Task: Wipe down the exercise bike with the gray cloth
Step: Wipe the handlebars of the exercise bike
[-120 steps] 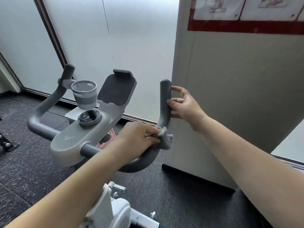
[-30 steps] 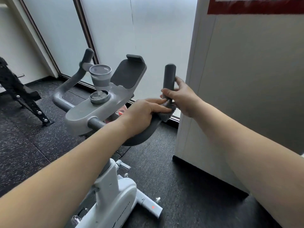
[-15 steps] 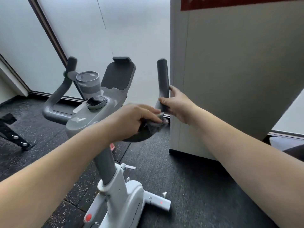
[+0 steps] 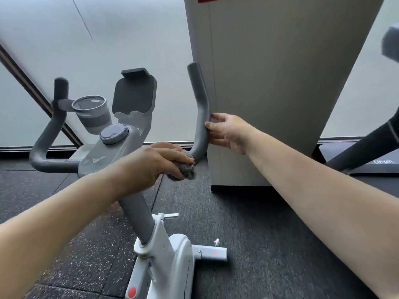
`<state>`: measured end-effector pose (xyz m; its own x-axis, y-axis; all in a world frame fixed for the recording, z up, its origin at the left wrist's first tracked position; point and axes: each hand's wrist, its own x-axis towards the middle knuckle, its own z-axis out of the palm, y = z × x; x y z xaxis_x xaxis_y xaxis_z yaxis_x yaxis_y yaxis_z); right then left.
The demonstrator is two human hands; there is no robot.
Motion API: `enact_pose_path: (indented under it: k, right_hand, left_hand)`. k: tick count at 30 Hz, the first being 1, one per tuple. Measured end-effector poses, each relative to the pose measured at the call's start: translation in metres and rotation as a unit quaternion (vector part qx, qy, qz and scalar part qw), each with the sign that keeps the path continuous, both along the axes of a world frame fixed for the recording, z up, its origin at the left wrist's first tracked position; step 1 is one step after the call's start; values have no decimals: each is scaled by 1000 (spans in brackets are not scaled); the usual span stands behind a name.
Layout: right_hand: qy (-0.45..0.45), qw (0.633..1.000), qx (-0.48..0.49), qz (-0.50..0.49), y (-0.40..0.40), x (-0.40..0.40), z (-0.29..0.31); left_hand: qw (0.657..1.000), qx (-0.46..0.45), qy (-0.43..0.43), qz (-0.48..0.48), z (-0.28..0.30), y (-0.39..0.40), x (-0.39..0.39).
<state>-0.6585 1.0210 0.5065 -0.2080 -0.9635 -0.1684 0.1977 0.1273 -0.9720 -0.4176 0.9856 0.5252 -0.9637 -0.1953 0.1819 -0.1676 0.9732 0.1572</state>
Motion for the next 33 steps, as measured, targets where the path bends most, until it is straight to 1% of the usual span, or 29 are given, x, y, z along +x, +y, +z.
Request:
enact_pose_path:
  k: [2, 4, 6, 8, 9, 10, 11, 13, 14, 15, 16, 17, 18, 19, 20, 22, 24, 26, 28, 29, 31, 32, 33]
  right_hand:
    - [45, 999, 12, 6, 5, 0, 1]
    - [61, 998, 18, -12, 10, -2, 0]
    - [51, 997, 20, -46, 12, -5, -1]
    - [45, 996, 21, -75, 13, -8, -3]
    - [48, 995, 21, -85, 13, -9, -4]
    - [52, 994, 23, -94, 13, -12, -5]
    - [57, 993, 24, -102, 13, -14, -7]
    - [60, 991, 29, -113, 12, -21, -11]
    - [61, 991, 30, -117, 12, -23, -13]
    - [62, 991, 30, -118, 12, -26, -14]
    - [63, 991, 30, -114, 12, -29, -16]
    - [64, 992, 29, -107, 13, -31, -16]
    - [67, 993, 27, -99, 14, -33, -16]
    - [72, 993, 24, -90, 16, -34, -15]
    - [79, 993, 18, -84, 18, -34, -12]
    - [81, 994, -2, -75, 21, -33, -5]
    - [50, 997, -28, -51, 23, -28, 5]
    - [6, 999, -46, -6, 24, -21, 15]
    - [-7, 998, -61, 27, 24, -16, 22]
    - [-12, 996, -76, 36, 24, -15, 24]
    - [-36, 992, -115, 47, 25, -17, 25]
    - [-52, 989, -130, 53, 26, -19, 24]
    - [-69, 987, -138, 54, 26, -22, 22]
  left_hand:
    - [995, 77, 22, 58, 8, -5, 15]
    - [977, 151, 80, 127, 17, -6, 15]
    - [957, 178, 156, 165, 26, -1, -4]
    - [940, 195, 222, 173, 33, 1, -35]
    - [935, 184, 241, 182, 35, 1, -52]
    - [933, 175, 250, 192, 36, -1, -68]
    - [936, 159, 241, 203, 34, -5, -84]
    - [951, 135, 197, 197, 26, -14, -107]
    - [962, 109, 161, 193, 22, -12, -109]
    - [970, 60, 137, 194, 16, -11, -110]
    - [975, 33, 125, 181, 10, -10, -106]
    - [980, 33, 117, 159, 8, -4, -100]
    - [983, 18, 98, 157, 9, -1, -94]
    - [982, 17, 100, 162, 8, 0, -88]
    - [979, 55, 104, 168, 11, 4, -82]
    - [963, 104, 159, 192, 14, 10, -80]
    - [934, 111, 222, 259, 15, 14, -88]
    - [896, 104, 288, 321, 20, 19, -101]
    - [865, 120, 351, 339, 23, 25, -113]
    - [861, 124, 358, 339, 24, 30, -118]
    - [880, 153, 328, 309, 25, 39, -126]
    - [888, 189, 310, 282, 26, 43, -128]
    - [888, 233, 303, 255, 28, 46, -127]
